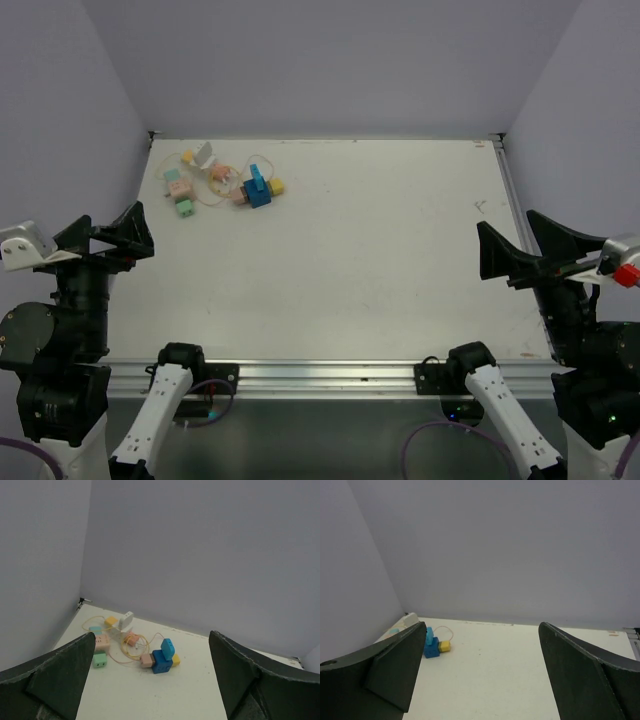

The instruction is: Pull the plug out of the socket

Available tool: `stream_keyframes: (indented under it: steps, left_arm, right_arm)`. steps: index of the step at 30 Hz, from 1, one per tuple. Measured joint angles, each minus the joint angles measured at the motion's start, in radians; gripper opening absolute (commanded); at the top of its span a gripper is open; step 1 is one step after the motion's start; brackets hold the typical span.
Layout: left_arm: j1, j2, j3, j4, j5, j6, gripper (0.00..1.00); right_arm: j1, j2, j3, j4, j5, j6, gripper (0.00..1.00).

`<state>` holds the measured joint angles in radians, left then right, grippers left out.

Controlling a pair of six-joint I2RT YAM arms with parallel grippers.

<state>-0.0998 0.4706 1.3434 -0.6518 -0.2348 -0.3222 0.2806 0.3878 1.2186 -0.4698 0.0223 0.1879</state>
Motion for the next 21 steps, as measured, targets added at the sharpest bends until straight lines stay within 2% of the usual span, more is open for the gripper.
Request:
stream_keyframes:
  steps: [10, 21]
  left_arm:
    - [0.000, 0.001, -0.042, 0.007, 0.014, -0.018, 0.99]
    - [0.000, 0.094, -0.161, 0.033, 0.098, -0.108, 0.99]
  right_arm:
    - [0.000, -0.010, -0.115, 0.055, -0.036, 0.081, 0.99]
    - [0.000, 0.059, -0.348, 0.101, -0.069, 0.369, 0.99]
